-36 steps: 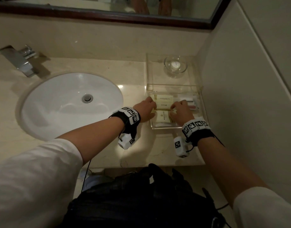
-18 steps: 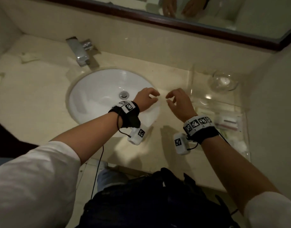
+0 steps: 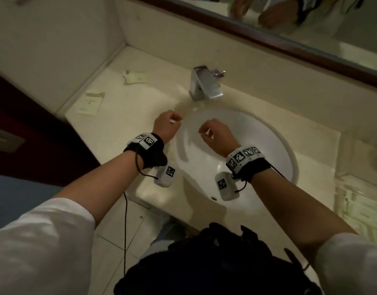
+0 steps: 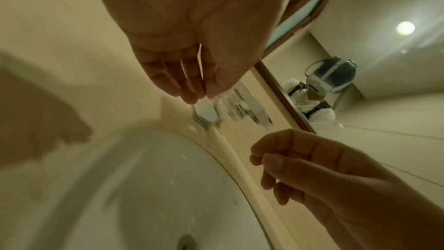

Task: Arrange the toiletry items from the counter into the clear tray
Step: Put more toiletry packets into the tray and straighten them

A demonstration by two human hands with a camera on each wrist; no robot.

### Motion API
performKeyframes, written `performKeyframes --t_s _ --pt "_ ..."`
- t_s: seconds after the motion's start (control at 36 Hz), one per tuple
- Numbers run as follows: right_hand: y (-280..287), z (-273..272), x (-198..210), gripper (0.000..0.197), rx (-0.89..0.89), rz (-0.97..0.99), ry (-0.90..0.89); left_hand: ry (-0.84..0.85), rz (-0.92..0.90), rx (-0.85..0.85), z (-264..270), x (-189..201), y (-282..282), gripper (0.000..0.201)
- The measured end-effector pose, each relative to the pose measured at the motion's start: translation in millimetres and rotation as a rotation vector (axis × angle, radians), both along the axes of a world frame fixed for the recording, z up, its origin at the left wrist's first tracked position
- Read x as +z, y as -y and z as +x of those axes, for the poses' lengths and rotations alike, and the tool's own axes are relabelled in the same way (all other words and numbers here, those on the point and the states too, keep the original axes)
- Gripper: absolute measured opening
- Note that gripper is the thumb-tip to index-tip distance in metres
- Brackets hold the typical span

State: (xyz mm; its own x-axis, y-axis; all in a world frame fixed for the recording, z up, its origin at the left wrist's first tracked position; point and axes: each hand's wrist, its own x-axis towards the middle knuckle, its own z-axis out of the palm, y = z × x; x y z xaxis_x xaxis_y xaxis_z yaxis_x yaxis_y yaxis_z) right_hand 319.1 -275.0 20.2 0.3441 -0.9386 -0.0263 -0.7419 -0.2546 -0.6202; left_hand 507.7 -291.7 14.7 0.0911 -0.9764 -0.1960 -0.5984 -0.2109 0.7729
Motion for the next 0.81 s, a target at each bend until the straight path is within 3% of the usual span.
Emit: performKeyframes --t_s 0.25,0.5,0.81 --pt "60 139 -12 0.012 0.109 0.060 -0.035 0.087 0.127 0.293 148 -20 39 0.025" --pt "111 231 -18 0.019 0.173 0.110 -0.135 0.185 0.291 0.659 235 -31 63 0.044" --pt "159 314 -40 0.029 0.191 0.171 -0.221 0.192 0.244 0.655 271 -60 73 0.060"
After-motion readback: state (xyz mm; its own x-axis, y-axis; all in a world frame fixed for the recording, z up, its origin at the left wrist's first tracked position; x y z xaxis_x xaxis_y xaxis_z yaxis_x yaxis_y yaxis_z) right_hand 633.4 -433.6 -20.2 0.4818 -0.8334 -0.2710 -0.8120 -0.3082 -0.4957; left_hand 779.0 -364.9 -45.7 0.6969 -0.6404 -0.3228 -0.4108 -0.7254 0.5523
